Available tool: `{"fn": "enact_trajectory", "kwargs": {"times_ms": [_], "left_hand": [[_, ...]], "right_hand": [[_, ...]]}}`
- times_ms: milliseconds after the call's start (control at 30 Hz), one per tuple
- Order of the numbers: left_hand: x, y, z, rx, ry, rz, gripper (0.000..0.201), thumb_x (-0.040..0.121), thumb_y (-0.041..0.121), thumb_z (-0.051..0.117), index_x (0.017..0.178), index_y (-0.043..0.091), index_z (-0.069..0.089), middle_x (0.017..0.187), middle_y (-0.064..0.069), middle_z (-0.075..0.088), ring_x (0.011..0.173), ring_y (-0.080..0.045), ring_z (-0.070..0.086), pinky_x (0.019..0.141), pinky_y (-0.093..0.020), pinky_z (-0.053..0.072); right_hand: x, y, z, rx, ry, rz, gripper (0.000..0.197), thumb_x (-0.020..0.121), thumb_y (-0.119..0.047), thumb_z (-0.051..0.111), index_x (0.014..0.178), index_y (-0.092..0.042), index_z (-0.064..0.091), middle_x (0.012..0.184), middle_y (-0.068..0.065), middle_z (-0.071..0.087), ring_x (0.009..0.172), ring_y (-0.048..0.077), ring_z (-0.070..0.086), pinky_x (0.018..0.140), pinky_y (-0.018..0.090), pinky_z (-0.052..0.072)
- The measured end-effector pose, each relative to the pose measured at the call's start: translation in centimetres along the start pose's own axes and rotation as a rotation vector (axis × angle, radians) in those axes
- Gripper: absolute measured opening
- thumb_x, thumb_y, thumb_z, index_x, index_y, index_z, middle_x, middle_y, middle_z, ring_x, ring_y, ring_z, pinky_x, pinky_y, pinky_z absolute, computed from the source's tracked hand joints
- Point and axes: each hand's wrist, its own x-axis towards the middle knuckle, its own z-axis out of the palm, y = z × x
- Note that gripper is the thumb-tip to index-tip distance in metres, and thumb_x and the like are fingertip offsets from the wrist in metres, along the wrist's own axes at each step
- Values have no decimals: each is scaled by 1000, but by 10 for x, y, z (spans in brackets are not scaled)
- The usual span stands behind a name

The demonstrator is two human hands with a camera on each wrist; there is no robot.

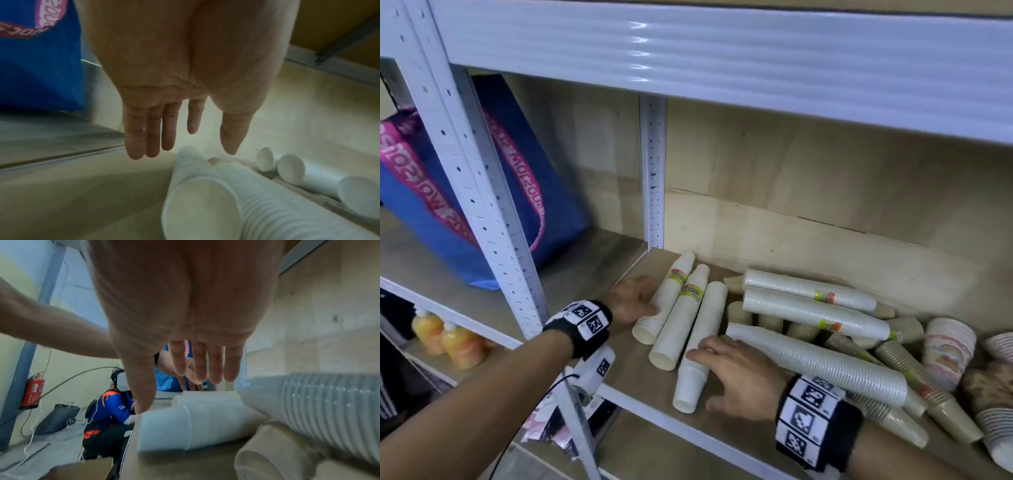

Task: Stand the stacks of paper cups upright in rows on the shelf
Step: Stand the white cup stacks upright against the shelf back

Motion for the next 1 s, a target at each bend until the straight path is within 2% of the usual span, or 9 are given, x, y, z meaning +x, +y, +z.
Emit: {"fn": "enact_trajectory", "kwargs": {"times_ms": [100, 233, 300, 400, 500, 600, 700, 833, 1000], "left_hand": [[9, -4, 3, -25, -10, -59, 68, 83, 40, 72, 143, 27, 42, 139, 8, 52, 123, -15, 51, 97, -28, 40], [23, -5, 7, -29, -44, -97, 72, 83, 38, 72, 145, 20, 39, 142, 4, 48, 128, -19, 48, 103, -30, 39], [28, -9, 10, -25, -61, -112, 70, 82, 39, 73, 141, 21, 42, 141, 2, 50, 126, -19, 49, 98, -29, 39], [33, -12, 13, -30, -88, -127, 75, 74, 46, 74, 139, 24, 44, 140, 3, 53, 123, -19, 53, 100, -34, 44], [39, -16, 18, -125, -109, -140, 77, 62, 48, 78, 132, 33, 48, 129, 6, 58, 110, -18, 60, 86, -44, 57], [35, -12, 19, -158, -115, -154, 75, 66, 40, 81, 132, 31, 47, 126, 5, 55, 106, -22, 61, 72, -43, 61], [31, -9, 19, -164, -117, -152, 79, 65, 39, 83, 133, 30, 46, 128, 4, 54, 105, -22, 61, 71, -45, 62], [32, -11, 19, -160, -109, -160, 80, 60, 39, 83, 130, 31, 45, 130, 5, 52, 105, -23, 60, 68, -51, 61], [27, -5, 16, -146, -68, -201, 89, 68, 31, 81, 142, 32, 33, 133, 4, 47, 104, -24, 60, 65, -44, 62]], "right_hand": [[13, 2, 10, -28, -9, -14, 74, 81, -36, 69, 145, -27, 35, 141, -5, 39, 129, 16, 38, 107, 32, 32], [24, 7, 26, -103, -10, -31, 72, 79, -33, 70, 143, -26, 38, 142, -1, 39, 131, 18, 37, 108, 36, 33], [26, 7, 30, -142, 5, -38, 70, 80, -32, 69, 143, -26, 39, 144, 1, 37, 133, 20, 35, 108, 38, 33], [29, 4, 35, -182, 34, -62, 66, 80, -29, 68, 139, -25, 41, 143, 3, 37, 133, 21, 33, 107, 38, 34], [31, 3, 40, -229, 54, -79, 63, 77, -24, 68, 136, -23, 43, 139, 6, 39, 131, 24, 36, 105, 39, 37], [34, 0, 46, -274, 58, -96, 60, 72, -18, 69, 128, -19, 50, 133, 9, 46, 125, 27, 42, 101, 40, 41], [36, -2, 50, -315, 87, -129, 53, 69, -14, 70, 120, -16, 56, 122, 9, 54, 115, 28, 51, 93, 40, 47], [38, -3, 51, -357, 127, -148, 43, 73, -15, 64, 116, -16, 57, 115, 7, 58, 107, 28, 56, 88, 40, 50], [33, -5, 30, -271, 236, -161, 46, 74, -21, 61, 119, -19, 52, 116, 5, 57, 107, 25, 56, 92, 39, 49]]}}
